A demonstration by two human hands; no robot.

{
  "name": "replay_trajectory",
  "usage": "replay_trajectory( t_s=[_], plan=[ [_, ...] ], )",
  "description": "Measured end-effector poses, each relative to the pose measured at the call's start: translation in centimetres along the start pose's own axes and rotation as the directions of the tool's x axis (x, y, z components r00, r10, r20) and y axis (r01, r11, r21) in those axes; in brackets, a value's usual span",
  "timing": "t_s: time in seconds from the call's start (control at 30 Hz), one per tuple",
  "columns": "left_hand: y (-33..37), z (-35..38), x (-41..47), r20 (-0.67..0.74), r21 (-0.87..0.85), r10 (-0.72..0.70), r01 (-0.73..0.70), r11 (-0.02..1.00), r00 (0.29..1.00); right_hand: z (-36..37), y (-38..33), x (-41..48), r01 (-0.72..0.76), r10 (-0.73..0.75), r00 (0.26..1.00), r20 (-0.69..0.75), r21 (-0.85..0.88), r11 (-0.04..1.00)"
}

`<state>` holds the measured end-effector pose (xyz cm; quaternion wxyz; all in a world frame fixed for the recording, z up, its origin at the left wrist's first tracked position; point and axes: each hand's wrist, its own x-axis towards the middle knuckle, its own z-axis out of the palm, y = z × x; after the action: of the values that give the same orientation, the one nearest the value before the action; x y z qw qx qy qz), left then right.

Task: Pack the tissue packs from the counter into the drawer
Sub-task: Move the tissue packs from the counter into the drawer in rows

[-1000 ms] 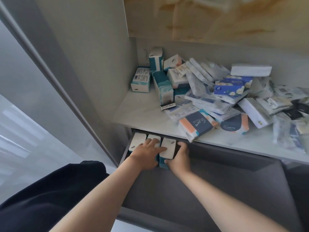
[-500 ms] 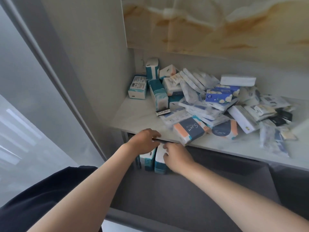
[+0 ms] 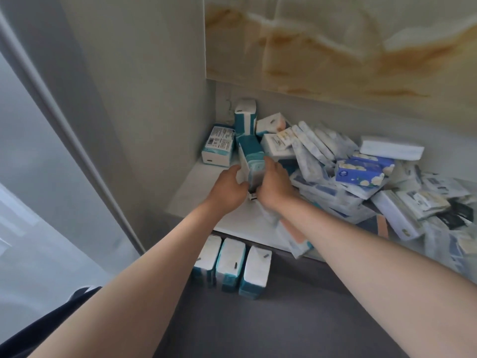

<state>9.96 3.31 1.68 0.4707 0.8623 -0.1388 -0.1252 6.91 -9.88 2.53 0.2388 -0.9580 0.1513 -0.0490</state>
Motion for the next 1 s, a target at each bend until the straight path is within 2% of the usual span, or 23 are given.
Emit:
replay_trajectory(
  t_s=[0.13,0.27,0.37,0.47,0.57,0.67,0.77,0.93,1.0],
  plan=[
    [0.4,-0.6,1.3,0.116,-0.097,-0.003,0.014,0.995,0.993,1.6,-0.6,1.4,0.017,-0.014,1.0,-0.02,0.114,0.993],
    [-0.8,-1.3,1.3,0.061,-0.2,-0.016,0.027,0.979,0.998,2.5,-1.0,1.9,0.061,-0.062,0.998,0.001,0.191,0.98],
    [-1.3,-2.0,0.3,0.022,-0.243,0.004,0.001,0.97,1.0,2.4,-1.5,1.5,-0.005,-0.005,1.0,0.026,0.36,0.933],
    [-2.1,-2.6,-0.3,-0.063,-0.254,-0.003,-0.013,0.967,0.998,2.6,-2.2,1.0,0.039,-0.074,0.996,0.05,0.498,0.867],
    [-2.4,-3.2,-1.1,-0.17,-0.23,-0.002,-0.038,0.972,0.985,2.3,-3.3,0.2,0.077,-0.119,0.992,0.04,0.552,0.83],
    [-1.9,-3.8,-2.5,-0.238,-0.161,0.053,-0.093,0.983,0.97,1.8,-3.9,-1.0,0.14,-0.176,0.984,0.017,0.53,0.836],
    [-1.3,-4.5,-4.0,-0.302,-0.112,0.111,-0.151,0.982,0.947,1.4,-4.0,-2.9,0.187,-0.247,0.968,0.054,0.501,0.845],
    [-0.2,-6.2,-7.6,-0.236,0.023,0.154,-0.153,0.988,0.96,-0.1,-4.0,-6.9,0.264,-0.353,0.931,0.093,0.496,0.827],
    [0.2,-7.1,-9.2,-0.202,0.09,0.171,-0.155,0.984,0.964,-0.6,-4.2,-8.7,0.257,-0.35,0.93,0.109,0.488,0.835]
  ],
)
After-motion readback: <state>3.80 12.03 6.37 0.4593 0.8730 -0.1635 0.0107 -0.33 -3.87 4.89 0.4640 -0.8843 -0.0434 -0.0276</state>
